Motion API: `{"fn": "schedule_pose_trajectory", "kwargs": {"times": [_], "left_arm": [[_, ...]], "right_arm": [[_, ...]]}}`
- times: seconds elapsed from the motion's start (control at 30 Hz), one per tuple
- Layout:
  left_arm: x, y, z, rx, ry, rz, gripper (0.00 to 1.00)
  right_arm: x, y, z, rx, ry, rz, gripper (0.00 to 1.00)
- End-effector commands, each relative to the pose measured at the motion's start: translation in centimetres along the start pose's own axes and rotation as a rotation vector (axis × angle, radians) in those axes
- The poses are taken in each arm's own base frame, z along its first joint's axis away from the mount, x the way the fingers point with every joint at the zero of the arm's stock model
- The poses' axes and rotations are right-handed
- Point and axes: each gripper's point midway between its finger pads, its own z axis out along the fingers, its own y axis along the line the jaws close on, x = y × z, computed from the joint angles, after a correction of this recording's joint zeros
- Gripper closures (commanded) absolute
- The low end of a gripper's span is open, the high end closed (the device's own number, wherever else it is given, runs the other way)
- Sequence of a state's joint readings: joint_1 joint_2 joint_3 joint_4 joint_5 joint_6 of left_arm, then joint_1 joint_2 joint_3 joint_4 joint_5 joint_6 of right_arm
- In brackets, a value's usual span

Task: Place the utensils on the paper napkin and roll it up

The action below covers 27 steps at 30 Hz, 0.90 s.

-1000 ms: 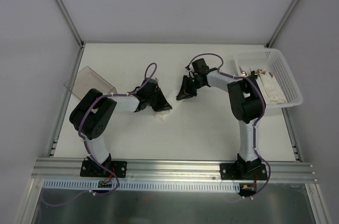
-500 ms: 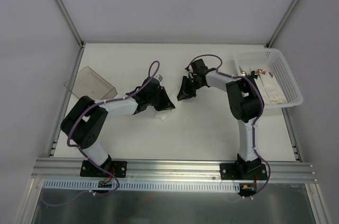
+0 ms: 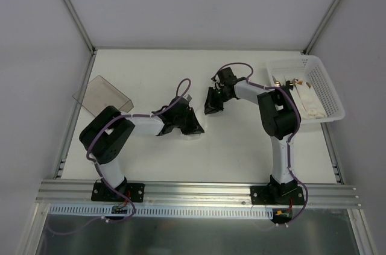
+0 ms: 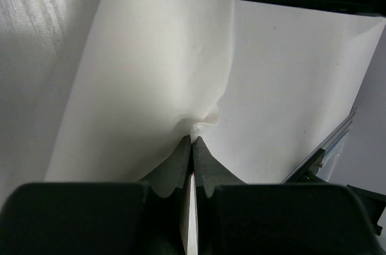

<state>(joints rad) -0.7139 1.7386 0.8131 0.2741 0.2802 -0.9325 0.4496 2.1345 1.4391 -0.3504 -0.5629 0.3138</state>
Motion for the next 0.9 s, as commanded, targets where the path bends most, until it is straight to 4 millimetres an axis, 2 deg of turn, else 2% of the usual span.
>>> {"fn": "schedule_pose_trajectory", "kwargs": {"times": [0.0, 0.4, 0.43, 0.6, 0.7, 0.87], "left_arm": [[2.1, 0.0, 1.1, 0.039, 0.054, -0.036, 1.0], [5.3, 5.1, 3.4, -0.041, 0.109, -0.165, 1.0], [5.2, 5.0, 3.6, -0.023, 0.102, -0.171, 1.0], [7.0, 7.4, 4.1, -0.035, 0.125, -0.289, 1.0], [7.8, 8.5, 4.4, -0.047, 0.138, -0.327, 1.0], [8.5, 9.7, 4.5, -0.084, 0.145, -0.356, 1.0]], "right_arm": [[0.3, -3.1, 0.6, 0.134, -0.006, 0.022, 0.92], [0.3, -3.0, 0.3, 0.139, -0.002, 0.01, 0.93], [0.1, -2.8, 0.1, 0.137, -0.008, -0.003, 0.93], [-0.1, -3.0, -0.2, 0.142, -0.013, -0.007, 0.92], [0.0, -3.0, -0.2, 0.144, -0.003, -0.018, 0.92], [-1.0, -2.3, -1.3, 0.142, -0.038, -0.072, 0.91]]}}
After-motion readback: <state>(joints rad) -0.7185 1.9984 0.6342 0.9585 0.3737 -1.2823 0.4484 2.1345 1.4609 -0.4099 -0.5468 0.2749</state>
